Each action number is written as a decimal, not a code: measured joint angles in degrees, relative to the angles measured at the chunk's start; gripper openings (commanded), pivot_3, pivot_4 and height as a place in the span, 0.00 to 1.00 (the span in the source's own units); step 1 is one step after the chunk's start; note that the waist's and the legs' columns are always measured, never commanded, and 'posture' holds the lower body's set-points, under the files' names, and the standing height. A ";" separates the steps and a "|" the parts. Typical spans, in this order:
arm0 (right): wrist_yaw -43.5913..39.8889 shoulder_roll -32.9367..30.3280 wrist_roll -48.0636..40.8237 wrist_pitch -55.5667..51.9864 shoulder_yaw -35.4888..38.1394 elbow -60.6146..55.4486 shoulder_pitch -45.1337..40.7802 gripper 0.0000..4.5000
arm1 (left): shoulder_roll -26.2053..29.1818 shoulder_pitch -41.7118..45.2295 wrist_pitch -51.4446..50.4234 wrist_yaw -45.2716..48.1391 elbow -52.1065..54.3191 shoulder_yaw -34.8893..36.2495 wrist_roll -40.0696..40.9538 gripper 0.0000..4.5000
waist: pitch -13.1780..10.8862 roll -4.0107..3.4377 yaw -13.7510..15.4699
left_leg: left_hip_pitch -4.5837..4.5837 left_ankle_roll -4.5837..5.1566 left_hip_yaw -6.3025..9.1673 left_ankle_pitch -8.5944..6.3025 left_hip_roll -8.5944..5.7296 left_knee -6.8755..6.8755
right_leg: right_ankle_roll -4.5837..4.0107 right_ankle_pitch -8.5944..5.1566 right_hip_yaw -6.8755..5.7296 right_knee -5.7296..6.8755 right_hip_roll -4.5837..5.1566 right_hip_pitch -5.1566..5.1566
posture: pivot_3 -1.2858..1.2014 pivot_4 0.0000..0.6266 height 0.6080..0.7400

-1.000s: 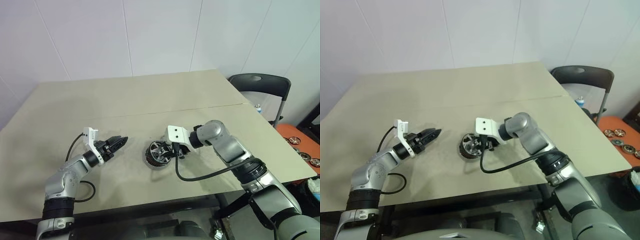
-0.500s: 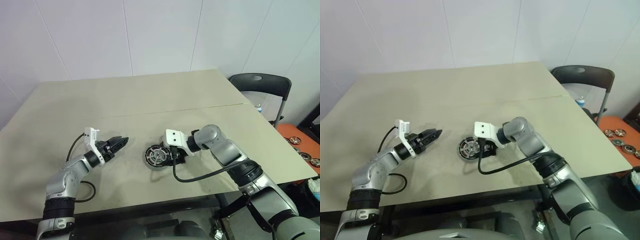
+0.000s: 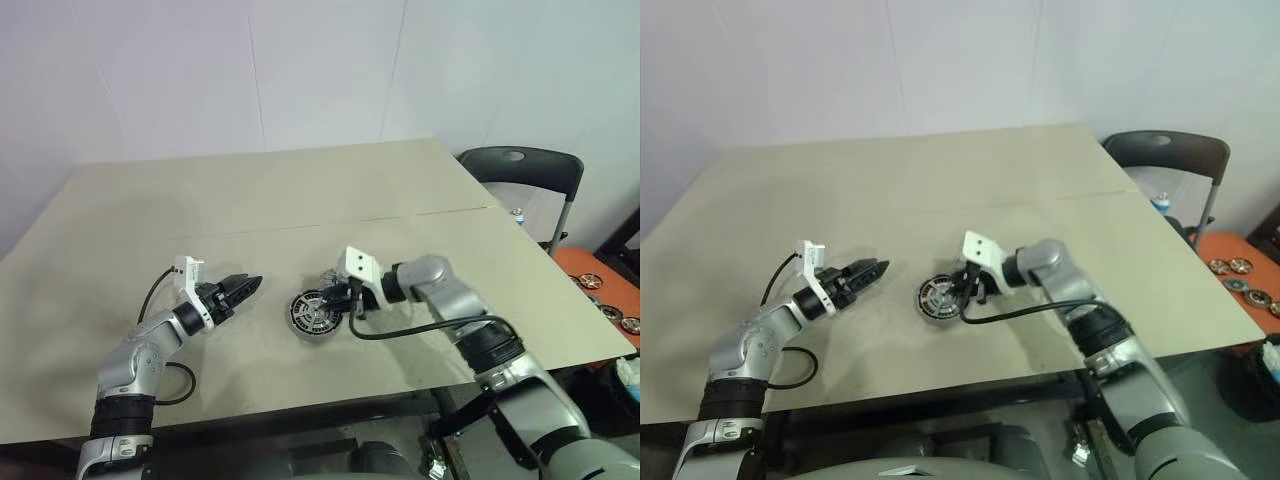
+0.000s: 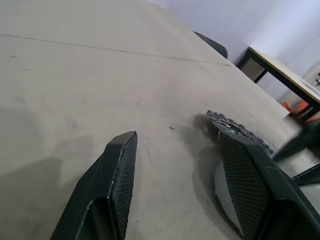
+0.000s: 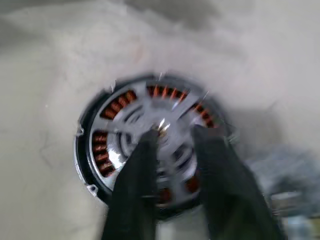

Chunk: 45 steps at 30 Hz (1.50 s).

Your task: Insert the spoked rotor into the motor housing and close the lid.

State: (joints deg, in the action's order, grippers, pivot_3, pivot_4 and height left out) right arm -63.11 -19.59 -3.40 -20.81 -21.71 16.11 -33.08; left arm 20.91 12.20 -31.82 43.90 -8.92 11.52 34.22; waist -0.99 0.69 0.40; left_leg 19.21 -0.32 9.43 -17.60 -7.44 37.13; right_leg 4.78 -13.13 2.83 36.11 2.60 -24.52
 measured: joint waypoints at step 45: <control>7.44 -0.61 -23.64 -27.48 21.07 1.25 8.38 0.88 | 7.13 -5.88 2.13 11.53 12.32 -12.33 -5.02 0.61 | -0.31 -0.27 0.30 | 0.01 0.06 -0.16 -0.24 0.20 0.06 | -0.03 0.01 -0.03 -0.16 -0.06 0.04 | 0.52 0.00 1.00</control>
State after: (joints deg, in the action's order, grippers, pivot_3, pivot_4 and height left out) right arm -55.67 -20.20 -27.04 -48.30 -0.64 17.36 -24.71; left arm 28.04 6.31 -29.68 55.43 3.40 -0.81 29.20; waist -1.30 0.42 0.70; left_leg 19.22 -0.26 9.27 -17.84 -7.24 37.20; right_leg 4.74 -13.12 2.80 35.95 2.54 -24.48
